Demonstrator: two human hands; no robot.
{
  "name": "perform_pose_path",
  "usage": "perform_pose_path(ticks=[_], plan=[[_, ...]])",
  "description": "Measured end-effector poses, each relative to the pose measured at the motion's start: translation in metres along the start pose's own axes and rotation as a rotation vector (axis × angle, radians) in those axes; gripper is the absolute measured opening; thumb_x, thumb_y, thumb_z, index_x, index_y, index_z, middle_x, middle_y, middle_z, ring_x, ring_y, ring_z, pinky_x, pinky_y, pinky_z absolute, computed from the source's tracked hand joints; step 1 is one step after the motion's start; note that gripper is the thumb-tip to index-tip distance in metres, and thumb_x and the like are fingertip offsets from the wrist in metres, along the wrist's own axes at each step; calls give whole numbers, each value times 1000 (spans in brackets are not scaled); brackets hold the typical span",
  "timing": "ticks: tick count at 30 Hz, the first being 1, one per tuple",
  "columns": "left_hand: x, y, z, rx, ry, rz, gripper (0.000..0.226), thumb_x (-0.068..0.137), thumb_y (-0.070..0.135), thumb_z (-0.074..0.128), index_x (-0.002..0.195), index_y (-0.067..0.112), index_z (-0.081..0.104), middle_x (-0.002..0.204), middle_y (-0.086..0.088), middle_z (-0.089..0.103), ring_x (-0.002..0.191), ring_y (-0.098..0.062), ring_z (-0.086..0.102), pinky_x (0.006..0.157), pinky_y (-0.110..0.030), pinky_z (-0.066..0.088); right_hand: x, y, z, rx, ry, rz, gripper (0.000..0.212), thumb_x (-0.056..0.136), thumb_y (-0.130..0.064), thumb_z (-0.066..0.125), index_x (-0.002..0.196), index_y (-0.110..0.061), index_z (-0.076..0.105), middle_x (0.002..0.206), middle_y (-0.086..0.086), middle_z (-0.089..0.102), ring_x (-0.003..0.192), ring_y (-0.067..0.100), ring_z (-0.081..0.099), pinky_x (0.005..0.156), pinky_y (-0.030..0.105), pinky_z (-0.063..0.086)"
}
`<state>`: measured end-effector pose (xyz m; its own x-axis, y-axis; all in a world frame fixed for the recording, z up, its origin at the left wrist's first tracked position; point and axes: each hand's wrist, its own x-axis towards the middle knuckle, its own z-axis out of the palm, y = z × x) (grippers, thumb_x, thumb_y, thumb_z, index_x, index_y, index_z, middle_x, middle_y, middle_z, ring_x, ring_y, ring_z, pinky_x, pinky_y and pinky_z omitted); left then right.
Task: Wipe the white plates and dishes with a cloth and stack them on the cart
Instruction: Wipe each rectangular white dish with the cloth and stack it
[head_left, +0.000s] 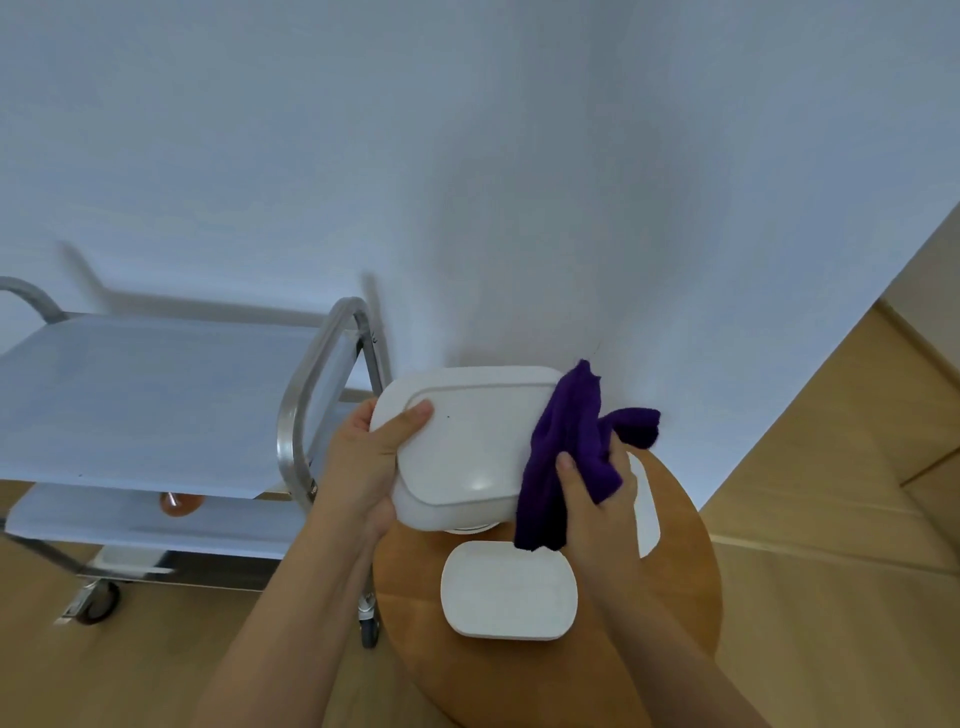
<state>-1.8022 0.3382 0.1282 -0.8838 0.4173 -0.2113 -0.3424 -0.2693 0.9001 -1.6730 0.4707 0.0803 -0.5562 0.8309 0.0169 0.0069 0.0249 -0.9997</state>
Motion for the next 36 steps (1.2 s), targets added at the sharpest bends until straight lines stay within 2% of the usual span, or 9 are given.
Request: perform_pose_path(ticks=[4,6,8,12,19,22,26,31,36], plan=[[-2,-4,-2,35,-41,14,13,85,25,63,97,18,62,79,4,75,70,-10,71,53,-22,55,15,-7,-12,-118,-23,-98,56,90,-19,61,134,-38,33,133,-6,41,116,13,46,74,3,46],[-3,-5,3,49,-21,34,14,90,34,57,94,21,61,78,6,75,70,-8,71,53,-21,55,20,-16,-8,-171,-40,-193,61,89,-25,61,132,-54,28,148,1,33,133,20,34,101,26,43],[-3,-7,11,96,12,57,24,92,44,51,90,23,63,77,7,75,71,-7,71,55,-21,54,16,-22,10,-443,-55,-387,53,88,-38,54,137,-45,35,156,9,18,143,29,12,116,47,17],[-5,-14,22,140,35,68,40,92,52,47,87,18,69,75,0,74,72,-13,71,60,-25,54,-4,-24,48,-586,-211,-545,63,87,-49,39,142,-20,37,155,10,18,143,24,5,115,38,2],[-4,-16,6,-14,96,-8,20,93,27,55,83,16,68,72,-3,72,70,-20,69,64,-31,56,-9,-22,49,-445,-640,-682,43,85,-9,59,128,-11,54,144,-9,22,140,9,8,117,25,-3],[-3,-13,0,-25,139,-32,28,94,35,53,75,18,64,56,2,66,56,-15,63,48,-23,52,-8,-17,34,-300,-787,-548,33,77,0,61,109,-5,67,134,-12,44,137,0,24,115,17,5],[4,-15,-3,139,161,-16,35,90,53,51,90,20,63,64,8,72,65,-11,70,52,-24,52,-4,-3,6,-258,-823,-331,26,68,-8,55,86,-4,73,106,-15,65,117,-3,51,106,16,32],[12,-20,-8,268,126,59,32,91,53,46,83,28,64,72,10,73,69,-7,68,58,-23,48,32,15,-41,-863,-738,288,9,79,-25,59,78,-15,57,74,1,62,70,14,60,68,30,53],[12,-46,12,664,-21,218,25,91,51,44,82,33,59,74,9,67,70,-7,64,54,-15,43,63,36,-72,-51,-247,791,49,78,-60,60,100,-17,62,84,9,73,88,29,67,78,41,52]])
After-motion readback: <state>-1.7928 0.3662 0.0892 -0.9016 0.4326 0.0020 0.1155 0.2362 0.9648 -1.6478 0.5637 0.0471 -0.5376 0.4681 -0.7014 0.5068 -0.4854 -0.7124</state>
